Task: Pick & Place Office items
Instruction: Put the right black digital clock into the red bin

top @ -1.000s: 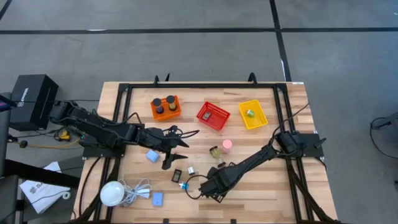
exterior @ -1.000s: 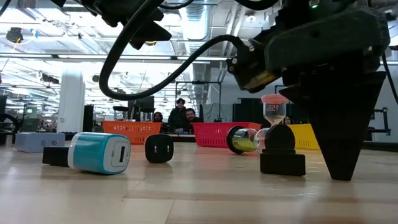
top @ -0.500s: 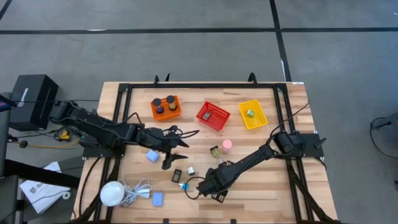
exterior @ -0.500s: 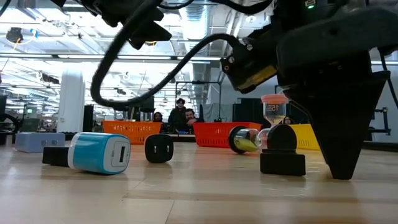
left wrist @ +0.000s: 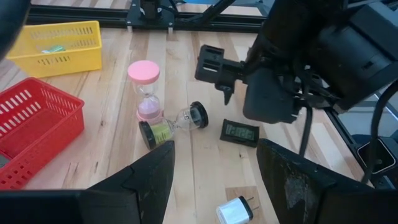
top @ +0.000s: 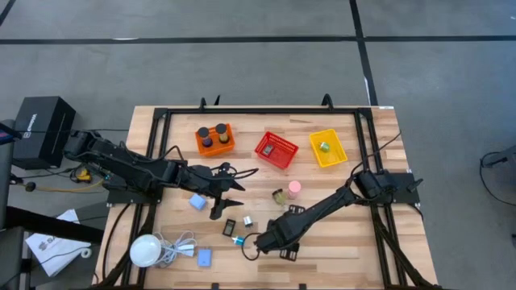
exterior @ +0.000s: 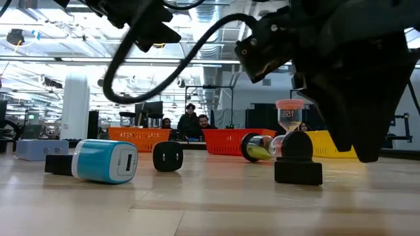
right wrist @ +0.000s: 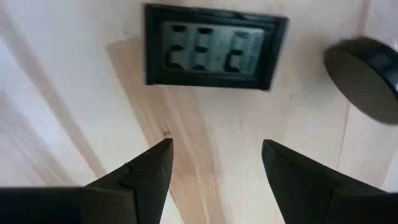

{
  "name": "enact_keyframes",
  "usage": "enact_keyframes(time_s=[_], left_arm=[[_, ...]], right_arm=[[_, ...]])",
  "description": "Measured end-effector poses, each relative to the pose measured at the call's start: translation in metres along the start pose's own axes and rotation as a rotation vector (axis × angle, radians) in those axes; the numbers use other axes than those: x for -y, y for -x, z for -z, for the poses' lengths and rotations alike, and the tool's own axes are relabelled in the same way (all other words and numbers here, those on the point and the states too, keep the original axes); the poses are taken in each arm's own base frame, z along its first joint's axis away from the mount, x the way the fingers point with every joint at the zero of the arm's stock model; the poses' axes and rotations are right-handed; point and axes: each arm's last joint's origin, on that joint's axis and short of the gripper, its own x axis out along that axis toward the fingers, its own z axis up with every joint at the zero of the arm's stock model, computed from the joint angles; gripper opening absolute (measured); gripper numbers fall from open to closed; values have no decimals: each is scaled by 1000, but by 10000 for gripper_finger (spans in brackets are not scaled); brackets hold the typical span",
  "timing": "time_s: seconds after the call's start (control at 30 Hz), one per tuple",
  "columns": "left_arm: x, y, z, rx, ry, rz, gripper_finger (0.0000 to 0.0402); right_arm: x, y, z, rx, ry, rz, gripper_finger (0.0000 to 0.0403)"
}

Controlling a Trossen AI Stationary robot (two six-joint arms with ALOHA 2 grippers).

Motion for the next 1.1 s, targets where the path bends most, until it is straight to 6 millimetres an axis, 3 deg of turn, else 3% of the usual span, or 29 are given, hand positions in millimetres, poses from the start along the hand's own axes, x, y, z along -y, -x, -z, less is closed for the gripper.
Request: enact_keyframes(time_s=[0.3, 0.6, 0.83, 1.1], left_arm=[[0, 0, 0, 0, 0, 0, 223], [0, 0, 0, 0, 0, 0, 223], [0, 0, 0, 0, 0, 0, 223], [0, 0, 0, 0, -1, 0, 223]], right_arm=[[-9, 2, -8, 125, 88, -50, 238], [-13, 1, 6, 62, 421, 18, 238], [-13, 2, 4, 91, 819, 87, 238], [-13, 3, -7, 195, 1026, 201, 238]])
